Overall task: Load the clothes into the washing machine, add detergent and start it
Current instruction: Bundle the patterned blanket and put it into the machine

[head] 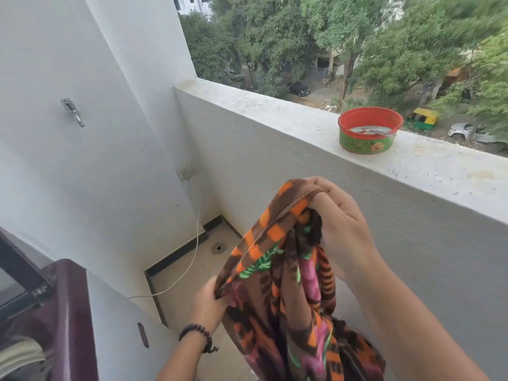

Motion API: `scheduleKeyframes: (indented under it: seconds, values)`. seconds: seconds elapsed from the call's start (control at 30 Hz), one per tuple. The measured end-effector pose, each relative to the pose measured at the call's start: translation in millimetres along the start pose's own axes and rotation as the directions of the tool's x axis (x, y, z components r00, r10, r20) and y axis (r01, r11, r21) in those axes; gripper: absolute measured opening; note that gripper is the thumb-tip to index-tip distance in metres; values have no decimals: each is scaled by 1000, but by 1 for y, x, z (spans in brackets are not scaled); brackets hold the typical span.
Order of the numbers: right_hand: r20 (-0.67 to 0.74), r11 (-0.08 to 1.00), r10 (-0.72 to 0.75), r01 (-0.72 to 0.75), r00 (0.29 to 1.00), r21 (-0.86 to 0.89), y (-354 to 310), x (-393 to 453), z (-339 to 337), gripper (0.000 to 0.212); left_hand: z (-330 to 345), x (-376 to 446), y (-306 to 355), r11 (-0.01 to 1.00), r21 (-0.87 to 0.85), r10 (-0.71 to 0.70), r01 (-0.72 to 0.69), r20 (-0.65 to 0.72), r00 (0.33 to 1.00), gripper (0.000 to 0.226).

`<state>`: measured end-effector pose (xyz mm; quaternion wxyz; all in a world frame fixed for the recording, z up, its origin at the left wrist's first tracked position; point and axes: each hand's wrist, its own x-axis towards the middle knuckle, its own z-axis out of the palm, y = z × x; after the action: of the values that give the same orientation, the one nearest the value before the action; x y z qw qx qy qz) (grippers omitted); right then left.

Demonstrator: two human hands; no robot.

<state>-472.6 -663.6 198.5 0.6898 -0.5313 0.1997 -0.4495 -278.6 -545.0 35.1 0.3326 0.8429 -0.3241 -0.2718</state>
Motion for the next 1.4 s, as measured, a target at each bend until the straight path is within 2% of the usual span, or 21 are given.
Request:
scheduleKeyframes:
  seconds: [0.07, 0.13, 0.17, 0.23, 0.3, 0.37, 0.47, 0.53, 0.6, 0.67, 0.73, 0.8, 0.9, 0.97, 1.07, 1.13, 1.2, 1.27, 1.3, 1.37, 1.4]
  values:
    - [-59, 998, -32, 29, 998, -60, -7, 1, -11, 24, 0, -1, -18, 995, -68, -71, 78, 102, 992, 14]
    - [-51, 963, -66, 50, 996, -265, -3, 4, -23, 19, -4, 1, -18, 983, -171, -41, 61, 117, 992, 18]
    - [-8, 895, -63, 53, 998, -443, 2, 6, -29, 18, -7, 2, -8, 977, -209, -7, 31, 111, 994, 17]
    - [123, 608, 82, 48, 989, -793, 16, 7, -39, 21, -13, 3, 20, 973, -215, 96, -86, 36, 995, 15]
    - [220, 390, 346, 74, 912, -918, 30, 3, -42, 55, -25, 4, 54, 963, -136, 229, -234, -51, 972, 16]
    - [282, 460, 435, 58, 855, -886, 40, -2, -34, 100, -39, 2, 87, 930, -70, 364, -362, 20, 931, 22]
    - [307, 560, 304, 91, 902, -823, 51, -2, -14, 114, -49, -11, 135, 832, 36, 538, -554, 197, 820, 30]
    - [263, 647, 205, 71, 943, -759, 49, 2, -7, 79, -53, -21, 159, 769, 49, 620, -638, 187, 762, 31]
    - [233, 728, 153, 50, 960, -683, 40, 8, -7, 27, -56, -31, 169, 742, -127, 670, -658, 108, 735, 34]
    - [227, 782, 91, 72, 970, -619, 26, 12, -8, 11, -56, -39, 168, 692, -378, 657, -615, -23, 753, 40]
    - [203, 851, 12, 97, 979, -516, 10, 15, -6, 22, -49, -44, 160, 660, -472, 611, -585, -116, 783, 43]
    - [185, 899, -66, 138, 981, -415, -7, 17, 1, 27, -34, -44, 143, 735, -409, 551, -541, -107, 828, 42]
    - [174, 926, -192, 237, 966, -294, -32, 18, 12, 36, -8, -38, 115, 884, -299, 389, -360, 42, 920, 24]
    - [157, 929, -269, 299, 950, -217, -47, 17, 15, 44, 7, -32, 94, 962, -94, 269, -255, 177, 947, 18]
    - [144, 892, -416, 434, 898, -126, -65, 14, 14, 41, 16, -19, 60, 973, 169, 111, -160, 267, 957, 22]
    - [140, 841, -490, 509, 860, -184, -64, 13, 5, 40, 7, -7, 44, 987, 138, 51, -86, 244, 969, 19]
    - [193, 753, -494, 529, 847, -392, -55, 13, -8, 37, -9, 4, 41, 990, 108, 78, -89, 101, 992, 22]
    - [298, 552, -279, 406, 913, -728, -43, 12, -21, 35, -29, 8, 57, 981, 69, 183, -180, -50, 982, 18]
    - [303, 399, -52, 298, 952, -867, -37, 12, -26, 48, -38, 8, 71, 971, 52, 238, -234, -91, 967, 20]
    - [269, 173, 399, 215, 877, -961, -24, 9, -30, 95, -52, 4, 102, 942, 85, 330, -323, -74, 941, 30]
    - [294, 189, 505, 229, 811, -955, -18, 5, -25, 111, -58, -1, 119, 919, 91, 387, -383, -36, 921, 35]
